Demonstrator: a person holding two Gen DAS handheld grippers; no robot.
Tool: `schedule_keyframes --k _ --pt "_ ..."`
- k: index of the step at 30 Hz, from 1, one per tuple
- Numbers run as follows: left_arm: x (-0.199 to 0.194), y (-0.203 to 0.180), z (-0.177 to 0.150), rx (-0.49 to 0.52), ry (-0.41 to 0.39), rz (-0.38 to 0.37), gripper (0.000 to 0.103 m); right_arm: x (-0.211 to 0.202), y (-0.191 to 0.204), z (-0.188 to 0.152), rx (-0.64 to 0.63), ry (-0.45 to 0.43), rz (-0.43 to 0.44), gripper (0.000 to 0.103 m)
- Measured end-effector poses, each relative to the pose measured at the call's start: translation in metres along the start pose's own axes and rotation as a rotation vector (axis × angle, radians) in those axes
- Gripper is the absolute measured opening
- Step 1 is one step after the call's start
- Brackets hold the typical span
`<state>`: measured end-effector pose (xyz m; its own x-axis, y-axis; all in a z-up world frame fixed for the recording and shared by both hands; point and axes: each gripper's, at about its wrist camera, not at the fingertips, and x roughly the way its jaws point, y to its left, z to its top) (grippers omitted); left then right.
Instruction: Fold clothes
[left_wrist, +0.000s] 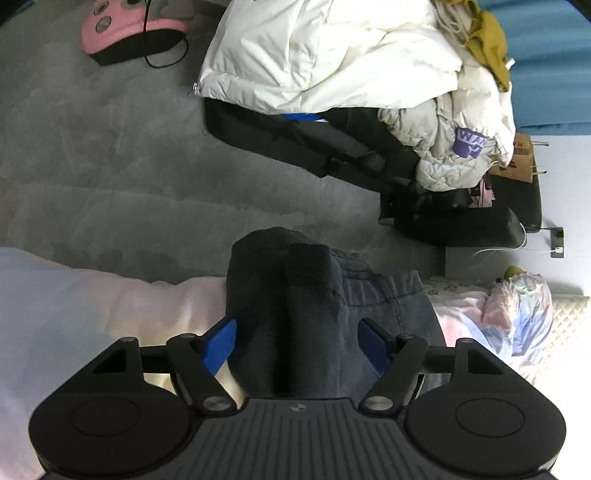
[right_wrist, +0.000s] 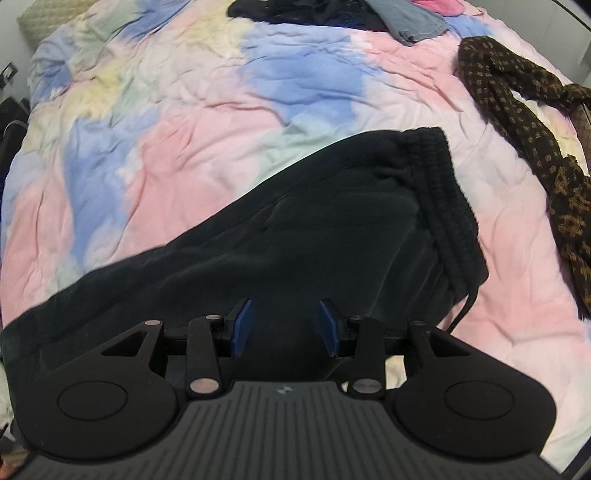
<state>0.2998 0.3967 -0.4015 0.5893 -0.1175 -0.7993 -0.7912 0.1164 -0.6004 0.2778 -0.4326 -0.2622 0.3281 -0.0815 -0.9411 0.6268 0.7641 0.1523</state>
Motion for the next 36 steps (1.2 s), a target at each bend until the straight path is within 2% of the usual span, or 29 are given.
schedule_keyframes --k 2,5,9,12,18,24,30,36 --pt "0.011 0.002 0.005 -0.011 0.009 -0.001 0.073 -0.006 0.010 -0.009 -0.018 0.006 -0.003 0.042" --pt "0.026 0.003 0.012 -0.019 0.023 0.003 0.065 -0.017 0.021 -0.021 -0.043 0.005 -0.015 0.042" --pt "0.032 -0.002 0.015 0.022 0.029 0.012 0.034 -0.035 0.022 -0.035 -0.036 -0.016 -0.020 0.042" --pt "0.020 -0.016 0.010 0.072 -0.002 -0.030 0.018 -0.047 0.015 -0.047 -0.002 -0.033 -0.007 0.043" --pt "-0.021 -0.068 -0.014 0.279 -0.092 -0.150 0.012 -0.052 0.000 -0.071 0.075 -0.027 0.049 0.043" --pt "-0.069 -0.125 -0.058 0.518 -0.142 -0.244 0.011 -0.046 0.001 -0.069 0.003 -0.029 0.092 0.043" --pt "-0.119 -0.182 -0.137 0.749 -0.181 -0.313 0.011 -0.038 0.001 -0.054 -0.079 -0.051 0.173 0.043" --pt "-0.161 -0.221 -0.235 0.908 -0.225 -0.356 0.011 -0.029 -0.003 -0.025 -0.147 -0.069 0.311 0.043"
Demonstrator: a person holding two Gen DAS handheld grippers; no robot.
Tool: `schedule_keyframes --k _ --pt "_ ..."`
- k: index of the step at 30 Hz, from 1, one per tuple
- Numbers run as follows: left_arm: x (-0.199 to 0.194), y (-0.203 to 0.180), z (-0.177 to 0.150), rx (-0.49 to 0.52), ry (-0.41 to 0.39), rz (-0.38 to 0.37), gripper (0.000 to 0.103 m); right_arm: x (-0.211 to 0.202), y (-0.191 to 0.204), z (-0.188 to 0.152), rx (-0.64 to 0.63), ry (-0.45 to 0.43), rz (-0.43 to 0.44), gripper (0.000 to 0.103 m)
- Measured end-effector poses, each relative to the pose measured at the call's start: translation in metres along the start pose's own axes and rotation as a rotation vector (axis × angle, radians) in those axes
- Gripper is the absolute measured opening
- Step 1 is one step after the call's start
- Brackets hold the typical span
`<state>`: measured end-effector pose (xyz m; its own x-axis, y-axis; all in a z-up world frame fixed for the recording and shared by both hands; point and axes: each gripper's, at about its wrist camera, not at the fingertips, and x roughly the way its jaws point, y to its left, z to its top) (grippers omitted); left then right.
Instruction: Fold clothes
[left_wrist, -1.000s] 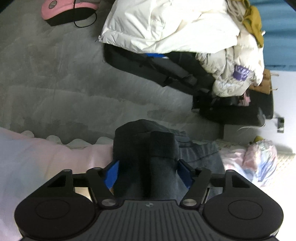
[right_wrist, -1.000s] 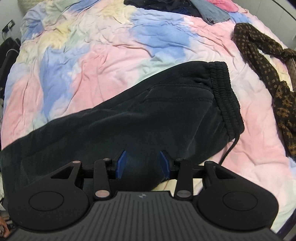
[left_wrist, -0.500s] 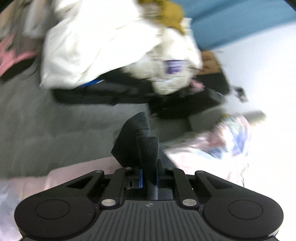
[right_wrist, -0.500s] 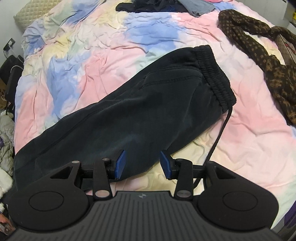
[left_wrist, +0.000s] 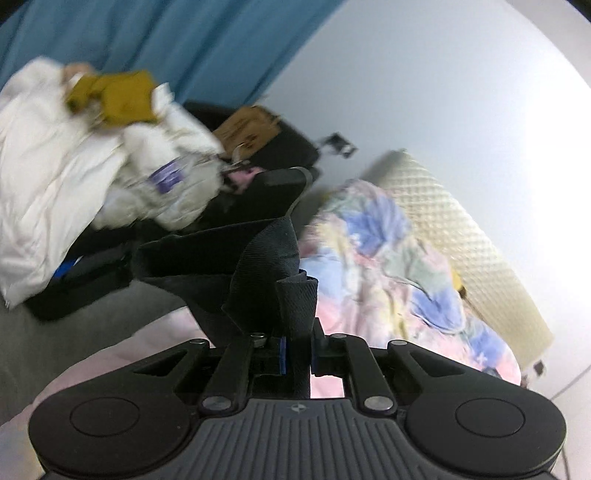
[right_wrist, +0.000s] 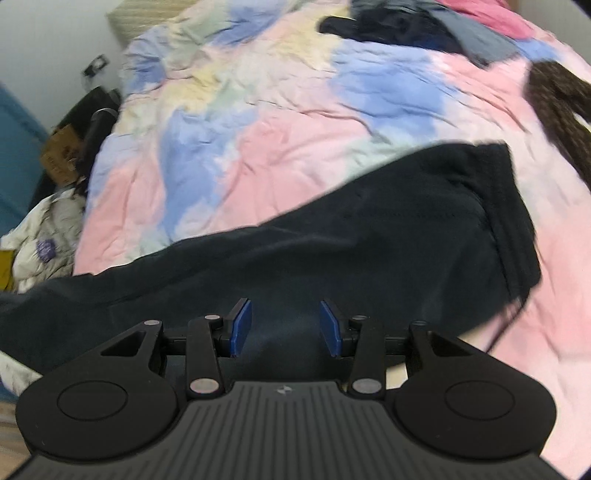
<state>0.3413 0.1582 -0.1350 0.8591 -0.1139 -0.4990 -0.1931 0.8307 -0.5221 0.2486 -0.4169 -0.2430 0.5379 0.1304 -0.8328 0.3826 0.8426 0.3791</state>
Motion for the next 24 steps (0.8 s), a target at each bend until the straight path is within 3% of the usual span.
schedule_keyframes --k 5,14,19,24 --pt "-0.016 -0.079 -0.027 0.115 -0.007 -0.008 0.011 0.017 -0.016 0.023 -0.038 0.025 0.094 0.043" --pt "-0.025 -0.192 -0.085 0.285 0.040 -0.034 0.011 0.042 -0.049 0.035 -0.204 0.058 0.068 0.043" --pt "-0.024 -0.240 -0.144 0.377 0.102 -0.054 0.011 0.055 -0.069 0.037 -0.221 0.077 0.092 0.043" --pt "-0.005 -0.268 -0.234 0.457 0.232 -0.062 0.011 0.067 -0.092 0.039 -0.182 0.091 0.107 0.044"
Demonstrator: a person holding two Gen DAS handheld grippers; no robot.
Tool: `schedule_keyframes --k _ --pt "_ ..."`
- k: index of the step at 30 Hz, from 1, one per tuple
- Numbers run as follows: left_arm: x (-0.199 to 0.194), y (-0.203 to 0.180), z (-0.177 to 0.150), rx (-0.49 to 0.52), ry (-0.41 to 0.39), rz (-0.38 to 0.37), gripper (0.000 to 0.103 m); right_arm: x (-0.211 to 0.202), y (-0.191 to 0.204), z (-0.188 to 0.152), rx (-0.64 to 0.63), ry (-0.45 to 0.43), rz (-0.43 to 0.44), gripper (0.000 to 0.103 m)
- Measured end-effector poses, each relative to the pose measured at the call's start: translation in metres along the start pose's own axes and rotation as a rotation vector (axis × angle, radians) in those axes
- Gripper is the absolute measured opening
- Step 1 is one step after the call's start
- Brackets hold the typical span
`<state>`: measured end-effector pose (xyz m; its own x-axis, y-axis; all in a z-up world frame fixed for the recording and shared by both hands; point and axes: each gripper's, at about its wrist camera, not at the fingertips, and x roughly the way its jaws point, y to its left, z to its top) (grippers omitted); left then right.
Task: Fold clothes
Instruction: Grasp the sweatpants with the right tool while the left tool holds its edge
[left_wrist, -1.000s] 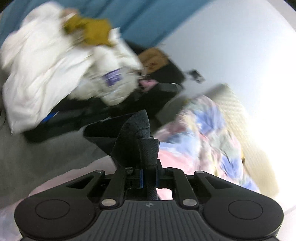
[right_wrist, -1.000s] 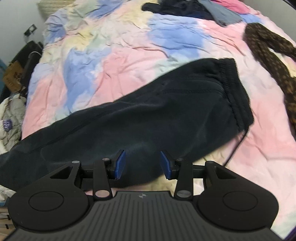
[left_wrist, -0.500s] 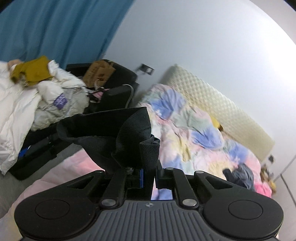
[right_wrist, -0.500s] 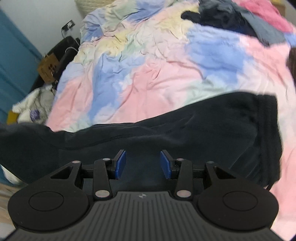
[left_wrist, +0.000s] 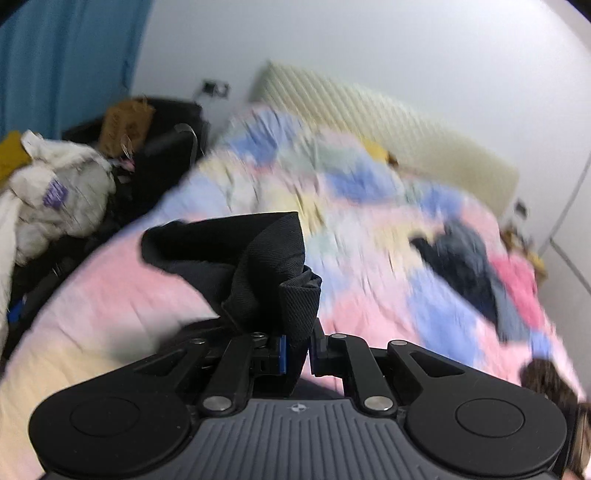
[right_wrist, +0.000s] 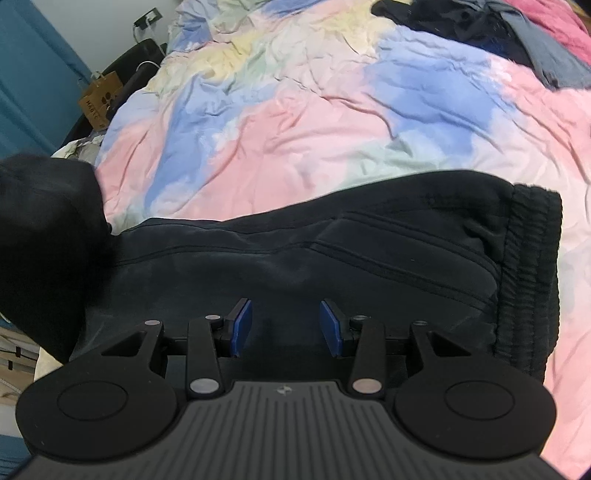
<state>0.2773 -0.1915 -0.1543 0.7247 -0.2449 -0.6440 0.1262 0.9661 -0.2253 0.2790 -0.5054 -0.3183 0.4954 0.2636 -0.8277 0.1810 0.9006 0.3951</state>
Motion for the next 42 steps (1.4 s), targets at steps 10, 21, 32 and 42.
schedule_keyframes --k 10,21,32,42 --pt "0.091 -0.065 -0.155 0.224 0.282 -0.006 0.012 0.014 -0.046 -0.014 0.057 0.026 0.059 0.043" --pt "0.079 -0.051 -0.146 0.225 0.283 0.000 0.012 0.057 -0.032 0.031 0.230 0.035 0.345 0.064" --pt "0.059 -0.027 -0.120 0.123 0.242 -0.014 0.012 0.145 0.017 0.032 0.356 0.274 0.500 0.067" --pt "0.034 0.015 -0.082 0.008 0.150 -0.016 0.012 0.129 0.099 0.079 0.160 0.202 0.477 0.035"
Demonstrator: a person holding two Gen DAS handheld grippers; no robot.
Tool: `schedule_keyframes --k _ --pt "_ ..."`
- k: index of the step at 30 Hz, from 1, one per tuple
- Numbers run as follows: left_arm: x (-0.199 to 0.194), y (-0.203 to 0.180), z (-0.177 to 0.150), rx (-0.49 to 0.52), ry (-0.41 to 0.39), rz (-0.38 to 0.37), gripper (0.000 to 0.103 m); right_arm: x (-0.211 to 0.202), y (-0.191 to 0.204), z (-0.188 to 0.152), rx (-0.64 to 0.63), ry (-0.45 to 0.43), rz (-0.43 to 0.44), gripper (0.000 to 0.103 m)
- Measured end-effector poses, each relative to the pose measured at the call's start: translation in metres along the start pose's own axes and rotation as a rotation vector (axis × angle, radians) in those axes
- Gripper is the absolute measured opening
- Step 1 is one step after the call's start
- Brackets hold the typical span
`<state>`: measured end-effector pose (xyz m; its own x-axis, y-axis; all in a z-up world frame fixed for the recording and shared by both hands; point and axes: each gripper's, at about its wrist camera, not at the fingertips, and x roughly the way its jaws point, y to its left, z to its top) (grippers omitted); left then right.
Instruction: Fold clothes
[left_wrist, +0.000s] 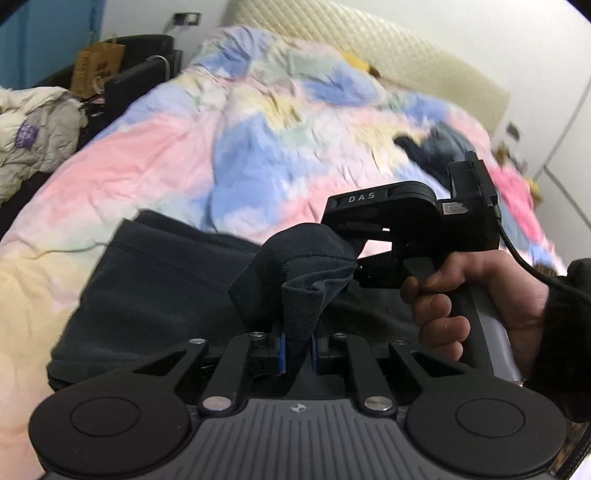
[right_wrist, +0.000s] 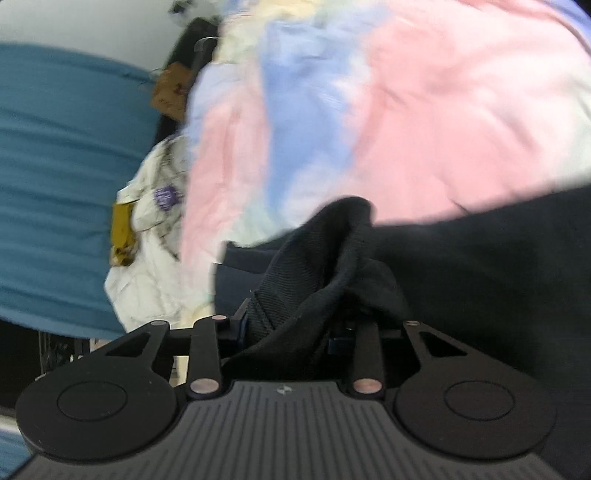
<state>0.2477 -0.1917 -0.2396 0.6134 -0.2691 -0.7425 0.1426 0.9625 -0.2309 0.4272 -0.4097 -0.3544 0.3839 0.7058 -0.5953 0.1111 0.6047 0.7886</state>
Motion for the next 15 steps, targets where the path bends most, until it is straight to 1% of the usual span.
schedule_keyframes --k 4,7,11,15 --pt "-0.022 0.032 0.022 -0.047 -0.082 0.013 0.012 0.013 0.051 0.015 -0.066 -0.009 0.037 0.035" --pt "-0.040 0.064 0.042 -0.086 -0.140 0.037 0.012 0.034 0.092 0.024 -0.096 -0.008 0.070 0.035" --pt "-0.064 0.123 0.059 -0.151 -0.200 0.075 0.012 0.079 0.150 0.032 -0.158 0.020 0.098 0.035" --pt "-0.087 0.183 0.072 -0.194 -0.251 0.141 0.012 0.125 0.206 0.031 -0.210 0.071 0.138 0.035"
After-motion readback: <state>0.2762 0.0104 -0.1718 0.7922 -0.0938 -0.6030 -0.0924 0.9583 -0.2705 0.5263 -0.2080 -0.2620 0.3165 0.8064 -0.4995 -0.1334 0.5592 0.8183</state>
